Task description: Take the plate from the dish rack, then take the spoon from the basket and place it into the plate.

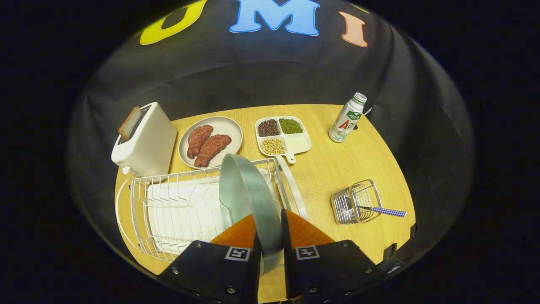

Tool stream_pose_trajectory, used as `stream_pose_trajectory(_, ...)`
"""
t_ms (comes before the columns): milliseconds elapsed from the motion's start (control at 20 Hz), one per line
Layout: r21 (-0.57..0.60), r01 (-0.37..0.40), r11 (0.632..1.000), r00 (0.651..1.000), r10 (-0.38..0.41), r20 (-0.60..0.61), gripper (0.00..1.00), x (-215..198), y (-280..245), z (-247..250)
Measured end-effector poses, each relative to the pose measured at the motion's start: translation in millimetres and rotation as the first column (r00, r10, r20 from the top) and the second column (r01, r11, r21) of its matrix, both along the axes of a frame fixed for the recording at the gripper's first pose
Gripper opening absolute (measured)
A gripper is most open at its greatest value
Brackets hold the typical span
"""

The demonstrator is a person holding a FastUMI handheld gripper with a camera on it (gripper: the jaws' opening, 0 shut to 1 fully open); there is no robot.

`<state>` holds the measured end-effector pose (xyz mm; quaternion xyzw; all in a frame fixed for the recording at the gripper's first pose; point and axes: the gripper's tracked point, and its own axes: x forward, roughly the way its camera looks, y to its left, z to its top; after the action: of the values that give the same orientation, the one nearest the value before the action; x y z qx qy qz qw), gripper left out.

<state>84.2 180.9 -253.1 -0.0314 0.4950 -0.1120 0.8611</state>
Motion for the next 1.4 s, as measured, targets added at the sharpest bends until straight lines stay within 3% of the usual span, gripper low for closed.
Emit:
stream_pose_trajectory(50, -0.017, 0.0, 1.0, 1.0, 0.0, 0.001, 0.15, -0.5, 2.3, 0.7)
stream_pose_trajectory(400, -0.218, 0.01, 0.976, 1.0, -0.007, 0.015, 0.14, 0.2, 17.5, 26.5)
stream_pose_trajectory(600, -0.255, 0.033, 0.966, 0.999, -0.028, 0.021, 0.15, -3.0, 15.0, 36.5)
stream_pose_trajectory(1000, -0.174, 0.004, 0.985, 0.993, 0.016, 0.114, 0.14, 17.4, 1.1, 101.7)
stream_pose_trajectory(1400, -0.022, -0.056, 0.998, 0.992, 0.059, 0.108, 0.14, -10.0, -48.0, 142.4)
